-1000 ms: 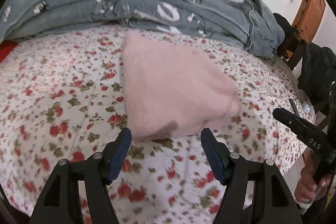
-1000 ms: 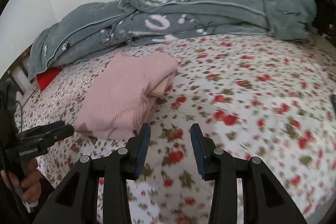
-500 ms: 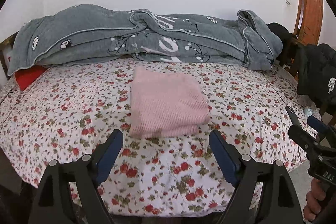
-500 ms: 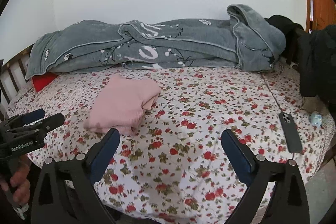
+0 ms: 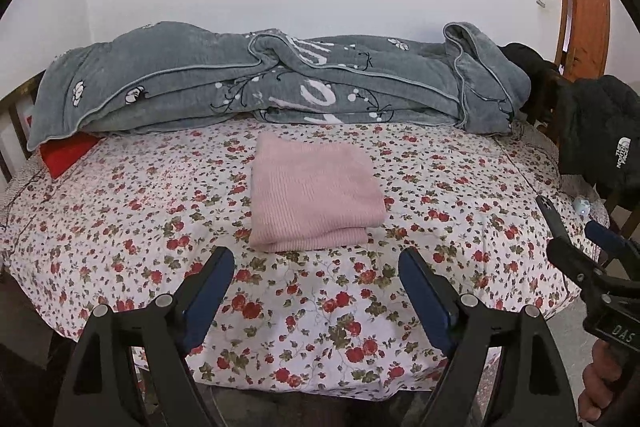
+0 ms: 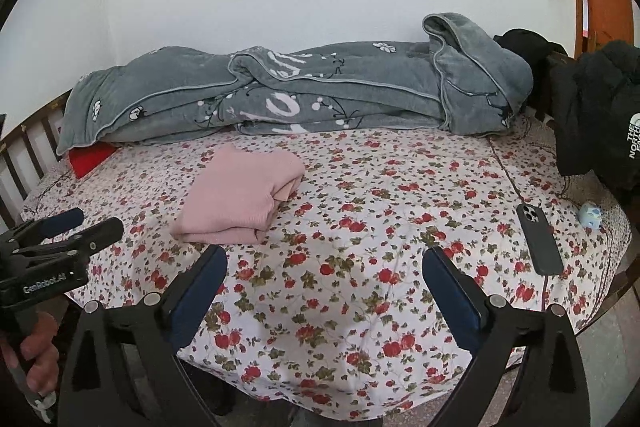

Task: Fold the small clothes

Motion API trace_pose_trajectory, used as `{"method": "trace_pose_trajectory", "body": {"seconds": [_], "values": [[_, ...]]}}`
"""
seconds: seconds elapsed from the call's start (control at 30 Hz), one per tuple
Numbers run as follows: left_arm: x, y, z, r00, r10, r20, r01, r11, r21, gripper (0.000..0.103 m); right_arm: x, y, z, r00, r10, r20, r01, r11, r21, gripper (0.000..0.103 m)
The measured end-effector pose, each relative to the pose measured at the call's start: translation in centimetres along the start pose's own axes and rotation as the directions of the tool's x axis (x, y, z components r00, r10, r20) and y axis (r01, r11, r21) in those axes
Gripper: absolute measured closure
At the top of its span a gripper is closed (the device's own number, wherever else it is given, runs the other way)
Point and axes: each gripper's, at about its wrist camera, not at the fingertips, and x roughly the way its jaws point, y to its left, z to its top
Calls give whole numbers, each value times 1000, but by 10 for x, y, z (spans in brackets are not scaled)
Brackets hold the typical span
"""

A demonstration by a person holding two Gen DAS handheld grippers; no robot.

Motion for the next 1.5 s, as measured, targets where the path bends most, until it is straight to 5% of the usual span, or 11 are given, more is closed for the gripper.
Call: {"method": "trace_pose_trajectory", "body": {"seconds": [1.5], "values": [[-10,-1,0,1000,-3,15,3,1000,-5,18,-4,2,-3,1000,-2,-9,2,1000,19,6]]}}
